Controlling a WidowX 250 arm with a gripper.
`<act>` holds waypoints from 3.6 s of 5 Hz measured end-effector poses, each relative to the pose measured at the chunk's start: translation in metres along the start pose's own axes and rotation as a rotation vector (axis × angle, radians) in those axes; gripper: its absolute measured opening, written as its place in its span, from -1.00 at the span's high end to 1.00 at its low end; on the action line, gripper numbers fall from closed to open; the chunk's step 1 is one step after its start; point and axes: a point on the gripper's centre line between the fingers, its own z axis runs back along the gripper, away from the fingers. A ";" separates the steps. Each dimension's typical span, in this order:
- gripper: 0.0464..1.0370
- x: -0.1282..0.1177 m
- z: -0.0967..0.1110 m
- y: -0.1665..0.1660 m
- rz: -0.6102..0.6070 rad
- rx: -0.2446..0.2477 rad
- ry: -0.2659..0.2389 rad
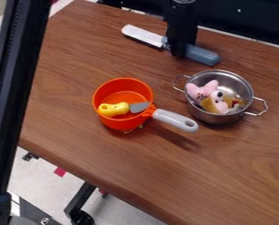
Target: Move the knife to the left side of the red pan
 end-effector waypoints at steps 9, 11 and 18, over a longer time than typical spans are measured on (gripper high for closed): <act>0.35 0.109 0.059 0.075 -1.382 -0.063 -0.033; 0.35 0.109 0.049 0.122 -1.551 -0.067 -0.081; 0.26 0.093 0.019 0.191 -1.377 0.073 -0.071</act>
